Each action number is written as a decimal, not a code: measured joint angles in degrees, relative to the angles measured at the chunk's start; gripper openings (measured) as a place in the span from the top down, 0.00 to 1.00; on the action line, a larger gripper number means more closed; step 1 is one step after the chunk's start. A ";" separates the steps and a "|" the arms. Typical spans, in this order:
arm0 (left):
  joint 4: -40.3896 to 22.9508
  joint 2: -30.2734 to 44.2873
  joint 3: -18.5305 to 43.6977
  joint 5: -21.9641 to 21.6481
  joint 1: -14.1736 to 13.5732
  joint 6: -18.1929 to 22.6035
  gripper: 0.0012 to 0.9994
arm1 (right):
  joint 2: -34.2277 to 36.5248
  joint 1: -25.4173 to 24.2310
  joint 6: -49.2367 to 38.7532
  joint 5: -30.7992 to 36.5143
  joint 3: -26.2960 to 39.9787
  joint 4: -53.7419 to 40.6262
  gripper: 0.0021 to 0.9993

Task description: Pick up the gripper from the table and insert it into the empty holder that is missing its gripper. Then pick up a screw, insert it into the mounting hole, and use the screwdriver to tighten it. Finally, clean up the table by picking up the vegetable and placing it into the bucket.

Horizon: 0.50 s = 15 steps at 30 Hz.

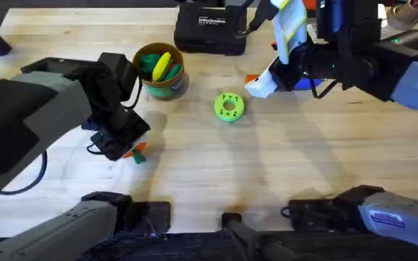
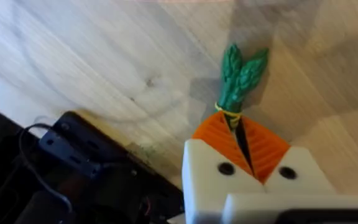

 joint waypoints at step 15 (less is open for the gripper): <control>5.40 0.11 27.20 0.13 0.00 3.33 0.99 | 0.00 0.00 0.17 0.00 0.00 0.00 0.01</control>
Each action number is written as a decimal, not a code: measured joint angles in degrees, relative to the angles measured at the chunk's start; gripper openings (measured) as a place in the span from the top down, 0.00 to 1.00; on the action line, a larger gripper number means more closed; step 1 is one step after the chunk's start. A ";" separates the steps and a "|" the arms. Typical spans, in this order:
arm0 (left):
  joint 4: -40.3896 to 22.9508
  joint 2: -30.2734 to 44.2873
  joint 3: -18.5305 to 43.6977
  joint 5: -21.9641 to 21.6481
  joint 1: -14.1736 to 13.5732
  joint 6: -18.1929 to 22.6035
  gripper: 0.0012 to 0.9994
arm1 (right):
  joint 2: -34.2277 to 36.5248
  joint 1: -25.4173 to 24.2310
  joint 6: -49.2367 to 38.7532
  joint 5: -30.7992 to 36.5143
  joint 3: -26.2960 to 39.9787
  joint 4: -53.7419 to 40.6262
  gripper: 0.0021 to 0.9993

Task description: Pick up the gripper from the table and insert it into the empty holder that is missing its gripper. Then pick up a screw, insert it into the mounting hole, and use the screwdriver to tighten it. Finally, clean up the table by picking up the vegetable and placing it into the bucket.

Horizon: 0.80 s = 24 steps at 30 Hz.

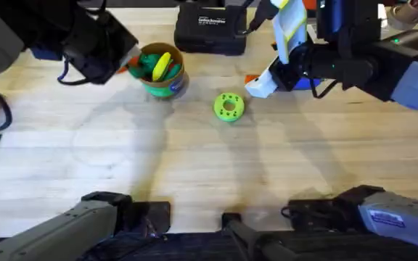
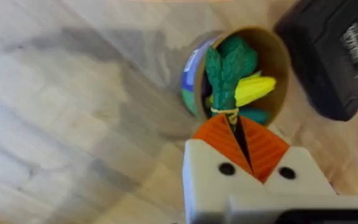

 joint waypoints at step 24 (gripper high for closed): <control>9.20 13.64 0.48 4.72 0.04 4.70 0.11 | 0.00 0.00 1.22 0.00 0.00 0.00 0.01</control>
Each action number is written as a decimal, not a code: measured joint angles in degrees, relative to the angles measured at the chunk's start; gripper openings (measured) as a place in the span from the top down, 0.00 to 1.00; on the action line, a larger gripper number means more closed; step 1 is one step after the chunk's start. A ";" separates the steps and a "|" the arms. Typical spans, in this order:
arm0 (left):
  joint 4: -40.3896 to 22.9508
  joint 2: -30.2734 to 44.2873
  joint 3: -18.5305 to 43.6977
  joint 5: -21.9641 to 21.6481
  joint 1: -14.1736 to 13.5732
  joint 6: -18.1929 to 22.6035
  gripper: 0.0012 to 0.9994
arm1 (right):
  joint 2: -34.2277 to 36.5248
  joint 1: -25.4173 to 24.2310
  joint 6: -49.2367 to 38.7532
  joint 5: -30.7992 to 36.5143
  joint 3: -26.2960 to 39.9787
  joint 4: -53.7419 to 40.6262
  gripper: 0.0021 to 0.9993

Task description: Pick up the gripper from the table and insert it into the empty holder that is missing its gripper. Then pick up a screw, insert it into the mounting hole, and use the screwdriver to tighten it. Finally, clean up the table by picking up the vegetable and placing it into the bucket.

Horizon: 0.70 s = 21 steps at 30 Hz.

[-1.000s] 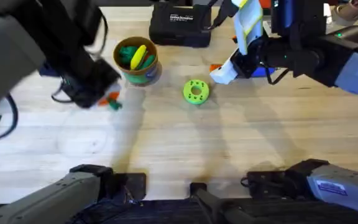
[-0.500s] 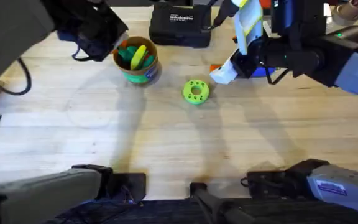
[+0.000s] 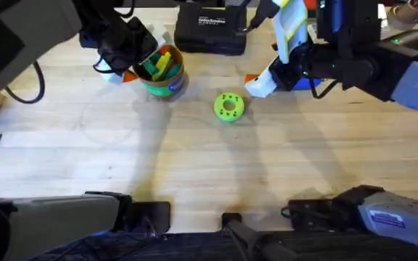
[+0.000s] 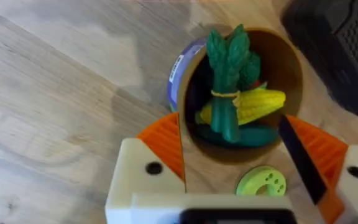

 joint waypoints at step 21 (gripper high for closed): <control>-27.86 -14.56 11.09 9.90 0.00 46.87 0.01 | -21.60 0.00 21.86 -0.05 5.40 -28.00 0.01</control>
